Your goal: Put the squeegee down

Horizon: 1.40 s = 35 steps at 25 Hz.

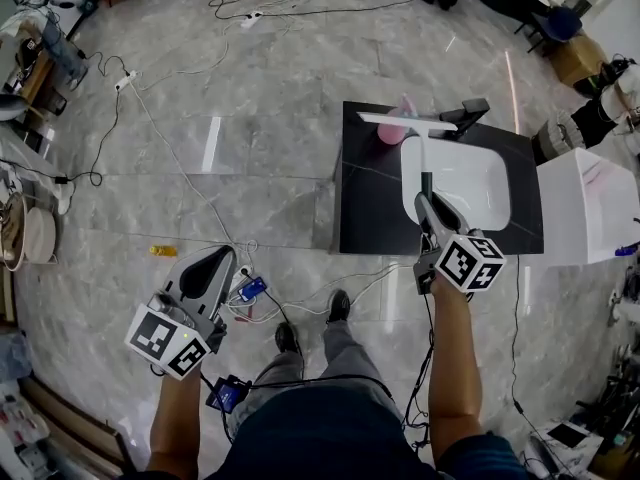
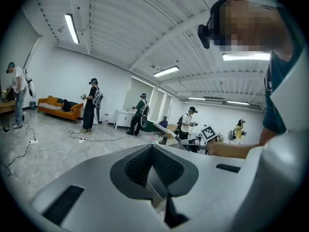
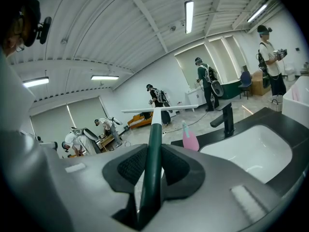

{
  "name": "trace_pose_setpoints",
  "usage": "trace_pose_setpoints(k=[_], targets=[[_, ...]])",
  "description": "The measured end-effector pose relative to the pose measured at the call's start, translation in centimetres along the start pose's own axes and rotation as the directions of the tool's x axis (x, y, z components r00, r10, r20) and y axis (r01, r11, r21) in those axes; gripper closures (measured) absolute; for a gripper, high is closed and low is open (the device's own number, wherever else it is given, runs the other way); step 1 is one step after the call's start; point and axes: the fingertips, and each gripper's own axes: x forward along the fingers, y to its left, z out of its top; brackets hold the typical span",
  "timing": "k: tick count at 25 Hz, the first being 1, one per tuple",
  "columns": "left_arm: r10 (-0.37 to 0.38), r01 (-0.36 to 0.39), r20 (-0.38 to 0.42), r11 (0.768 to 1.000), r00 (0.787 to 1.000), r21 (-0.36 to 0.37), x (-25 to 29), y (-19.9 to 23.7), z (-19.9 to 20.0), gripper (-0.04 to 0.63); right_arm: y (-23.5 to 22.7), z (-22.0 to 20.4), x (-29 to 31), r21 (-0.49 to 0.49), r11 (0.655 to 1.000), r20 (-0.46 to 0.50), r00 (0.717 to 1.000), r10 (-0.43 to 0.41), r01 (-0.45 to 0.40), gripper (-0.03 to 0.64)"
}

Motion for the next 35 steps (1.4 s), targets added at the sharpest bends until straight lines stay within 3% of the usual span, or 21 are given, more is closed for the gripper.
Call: trace_pose_setpoints(k=[35], targets=[[-0.021,0.016,-0.11,0.999,0.994,-0.04,10.7,1.7,-5.6,0.591,-8.9,-10.2,8.1,0.048,0.998,-0.156,0.987,-0.042,0.05,0.517]])
